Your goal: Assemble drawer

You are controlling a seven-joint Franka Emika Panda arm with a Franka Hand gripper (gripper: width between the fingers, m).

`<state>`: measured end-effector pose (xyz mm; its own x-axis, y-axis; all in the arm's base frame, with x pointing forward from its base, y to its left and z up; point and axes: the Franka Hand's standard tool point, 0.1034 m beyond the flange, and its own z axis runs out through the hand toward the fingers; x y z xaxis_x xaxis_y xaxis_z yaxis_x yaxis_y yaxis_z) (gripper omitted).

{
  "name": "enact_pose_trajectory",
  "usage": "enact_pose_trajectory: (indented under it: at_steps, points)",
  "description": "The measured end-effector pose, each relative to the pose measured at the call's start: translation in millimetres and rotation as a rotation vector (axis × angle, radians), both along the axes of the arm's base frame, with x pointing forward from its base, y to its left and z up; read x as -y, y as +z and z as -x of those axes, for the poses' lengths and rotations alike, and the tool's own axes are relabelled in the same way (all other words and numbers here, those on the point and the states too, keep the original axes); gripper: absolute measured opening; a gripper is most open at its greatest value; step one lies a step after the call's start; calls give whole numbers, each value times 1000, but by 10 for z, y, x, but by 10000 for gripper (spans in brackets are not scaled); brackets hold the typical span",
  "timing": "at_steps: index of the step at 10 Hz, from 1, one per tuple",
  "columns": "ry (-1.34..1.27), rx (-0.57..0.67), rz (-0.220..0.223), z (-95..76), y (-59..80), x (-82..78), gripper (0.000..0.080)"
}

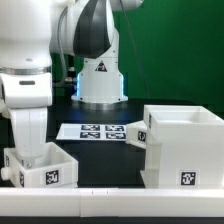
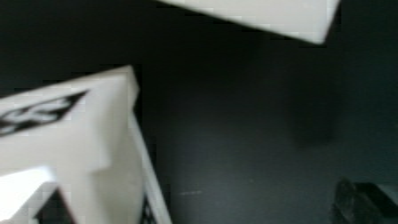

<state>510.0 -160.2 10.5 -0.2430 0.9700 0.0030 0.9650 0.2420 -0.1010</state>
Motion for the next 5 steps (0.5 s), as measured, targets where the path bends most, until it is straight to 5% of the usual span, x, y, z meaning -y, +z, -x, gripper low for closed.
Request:
enact_pose_trajectory:
  at_steps: [1, 2, 3, 4, 5]
  points:
    - [-1, -1, 0, 3, -3, 2, 547]
    - [-1, -1, 0, 4, -4, 2, 547]
    - [-1, -1, 0, 5, -4, 3, 373]
    - [-1, -1, 0, 6, -6, 3, 373]
    - [-1, -1, 0, 7, -7, 3, 192]
